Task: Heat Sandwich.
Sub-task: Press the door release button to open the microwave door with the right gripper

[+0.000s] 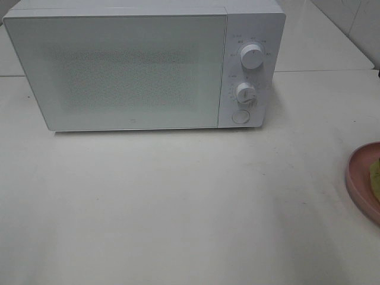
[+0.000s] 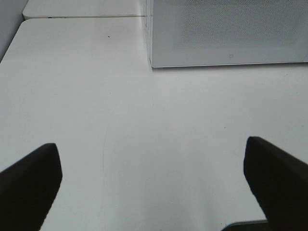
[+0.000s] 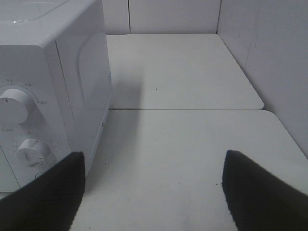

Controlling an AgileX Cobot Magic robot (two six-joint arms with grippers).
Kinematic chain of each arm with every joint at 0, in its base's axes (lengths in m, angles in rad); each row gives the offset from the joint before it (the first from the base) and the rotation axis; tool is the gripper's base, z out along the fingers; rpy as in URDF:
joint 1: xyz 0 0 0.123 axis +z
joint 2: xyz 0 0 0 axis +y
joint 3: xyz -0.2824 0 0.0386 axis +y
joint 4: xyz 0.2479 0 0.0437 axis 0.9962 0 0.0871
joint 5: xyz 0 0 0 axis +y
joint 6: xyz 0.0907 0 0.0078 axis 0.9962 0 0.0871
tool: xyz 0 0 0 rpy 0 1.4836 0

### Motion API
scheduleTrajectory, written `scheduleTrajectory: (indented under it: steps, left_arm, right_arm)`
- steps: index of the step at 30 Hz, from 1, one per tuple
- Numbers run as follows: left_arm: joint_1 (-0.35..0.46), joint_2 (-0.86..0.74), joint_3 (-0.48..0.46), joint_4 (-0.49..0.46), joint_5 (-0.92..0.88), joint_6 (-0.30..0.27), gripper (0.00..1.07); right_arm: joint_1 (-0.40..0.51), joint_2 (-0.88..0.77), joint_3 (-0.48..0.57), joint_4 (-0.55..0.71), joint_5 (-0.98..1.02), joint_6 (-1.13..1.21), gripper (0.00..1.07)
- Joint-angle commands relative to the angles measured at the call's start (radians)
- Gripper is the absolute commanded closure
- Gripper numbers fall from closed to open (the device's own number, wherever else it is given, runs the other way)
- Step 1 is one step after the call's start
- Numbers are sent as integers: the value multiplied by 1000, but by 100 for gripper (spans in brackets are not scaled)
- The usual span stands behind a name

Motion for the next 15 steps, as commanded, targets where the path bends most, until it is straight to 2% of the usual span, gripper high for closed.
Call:
scheduleTrajectory:
  steps: [1, 7, 10, 12, 15]
  left_arm:
    - [0, -26, 5, -3, -9, 0, 10]
    - [0, -26, 5, -3, -9, 0, 10]
    - [0, -26, 5, -3, -9, 0, 10]
    - [0, -26, 5, -3, -9, 0, 10]
    - [0, -26, 5, -3, -9, 0, 10]
  right_arm:
    - [-5, 15, -1, 30, -42, -11, 31]
    - [51, 57, -1, 70, -80, -32, 31]
    - [152, 124, -1, 77, -123, -103, 31]
    - [173, 145, -1, 90, -135, -119, 31]
    - [264, 229, -1, 178, -208, -190, 31]
